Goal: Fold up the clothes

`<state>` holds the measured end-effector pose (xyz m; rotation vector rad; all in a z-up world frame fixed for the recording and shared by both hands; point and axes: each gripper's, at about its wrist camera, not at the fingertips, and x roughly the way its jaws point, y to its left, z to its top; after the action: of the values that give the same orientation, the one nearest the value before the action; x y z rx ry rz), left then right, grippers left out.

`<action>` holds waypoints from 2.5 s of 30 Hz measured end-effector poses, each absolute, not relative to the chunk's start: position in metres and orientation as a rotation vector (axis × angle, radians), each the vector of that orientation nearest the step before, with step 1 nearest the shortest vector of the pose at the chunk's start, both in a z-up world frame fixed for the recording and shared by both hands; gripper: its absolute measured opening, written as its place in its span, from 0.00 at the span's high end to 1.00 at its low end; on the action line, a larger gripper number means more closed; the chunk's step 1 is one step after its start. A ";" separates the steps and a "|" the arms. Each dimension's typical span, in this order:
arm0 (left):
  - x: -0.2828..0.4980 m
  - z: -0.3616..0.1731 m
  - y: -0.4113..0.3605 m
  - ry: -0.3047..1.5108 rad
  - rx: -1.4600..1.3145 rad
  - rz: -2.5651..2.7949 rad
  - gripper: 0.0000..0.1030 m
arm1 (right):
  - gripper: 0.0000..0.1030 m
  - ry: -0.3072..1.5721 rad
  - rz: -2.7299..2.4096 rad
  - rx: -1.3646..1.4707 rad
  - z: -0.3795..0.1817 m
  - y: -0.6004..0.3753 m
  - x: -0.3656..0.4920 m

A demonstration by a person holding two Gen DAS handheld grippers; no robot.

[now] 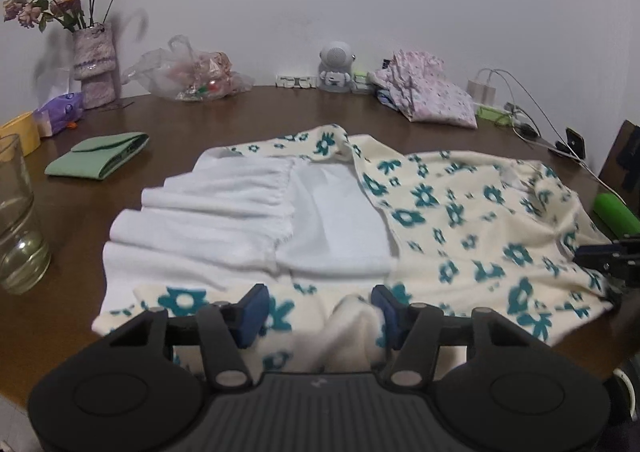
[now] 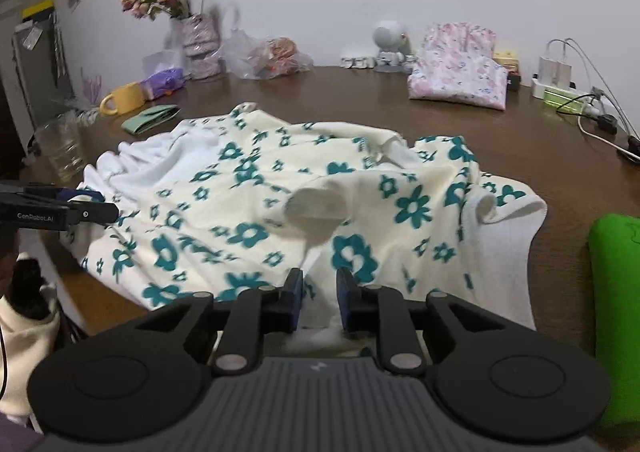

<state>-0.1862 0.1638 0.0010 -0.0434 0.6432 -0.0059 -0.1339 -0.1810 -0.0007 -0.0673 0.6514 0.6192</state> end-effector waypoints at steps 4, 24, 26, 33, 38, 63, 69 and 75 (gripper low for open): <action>-0.170 0.000 0.163 0.647 -0.024 0.006 0.45 | 0.83 0.641 0.588 -0.063 -0.004 -0.185 -0.126; -0.208 0.003 0.175 0.672 -0.081 -0.064 0.31 | 0.62 0.669 0.641 -0.131 0.002 -0.177 -0.143; -0.204 0.001 0.175 0.651 -0.079 -0.068 0.30 | 0.63 0.678 0.629 -0.119 0.003 -0.183 -0.144; -0.190 0.000 0.167 0.654 -0.033 -0.087 0.30 | 0.63 0.690 0.575 -0.154 0.007 -0.187 -0.159; -0.213 0.008 0.182 0.601 -0.040 -0.159 0.31 | 0.48 0.639 0.658 -0.098 0.022 -0.212 -0.185; -0.220 -0.006 0.169 0.604 0.032 -0.203 0.29 | 0.91 0.686 0.387 0.061 0.010 -0.243 -0.104; -0.216 -0.006 0.169 0.612 0.037 -0.205 0.28 | 0.96 0.712 0.377 -0.017 0.027 -0.263 -0.127; -0.213 -0.005 0.165 0.625 0.054 -0.198 0.27 | 0.75 0.655 0.383 -0.025 0.033 -0.257 -0.137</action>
<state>-0.2131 0.1646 -0.0049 0.0544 0.6251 -0.1978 -0.1371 -0.2568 0.0334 -0.0251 0.6552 0.3831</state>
